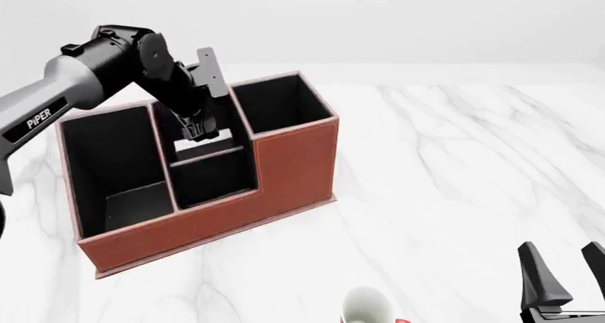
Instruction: Pick up the book and place it in the front compartment of the caddy.
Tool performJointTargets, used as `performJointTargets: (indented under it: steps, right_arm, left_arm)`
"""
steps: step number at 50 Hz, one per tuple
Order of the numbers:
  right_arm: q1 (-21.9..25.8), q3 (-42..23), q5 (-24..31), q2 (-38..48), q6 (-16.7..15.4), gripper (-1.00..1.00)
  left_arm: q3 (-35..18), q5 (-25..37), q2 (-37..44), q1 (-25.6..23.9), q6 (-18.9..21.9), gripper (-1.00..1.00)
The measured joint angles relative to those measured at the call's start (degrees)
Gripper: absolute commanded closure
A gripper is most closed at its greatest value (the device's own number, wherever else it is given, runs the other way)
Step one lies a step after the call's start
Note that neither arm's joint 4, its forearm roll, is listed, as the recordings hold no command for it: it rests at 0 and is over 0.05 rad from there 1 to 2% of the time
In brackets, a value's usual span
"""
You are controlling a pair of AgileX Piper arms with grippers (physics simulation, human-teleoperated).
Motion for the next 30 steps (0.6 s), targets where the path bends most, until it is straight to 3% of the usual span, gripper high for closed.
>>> performJointTargets:
  steps: [17,30]
  right_arm:
    - [0.0,0.0,0.0,0.0,0.0,-1.0]
    - [0.0,0.0,0.0,0.0,0.0,-1.0]
  left_arm:
    - [2.2,-1.2,-1.2,0.0,0.3,-1.0]
    - [9.0,-3.3,-8.1,-1.9,2.5,-1.0]
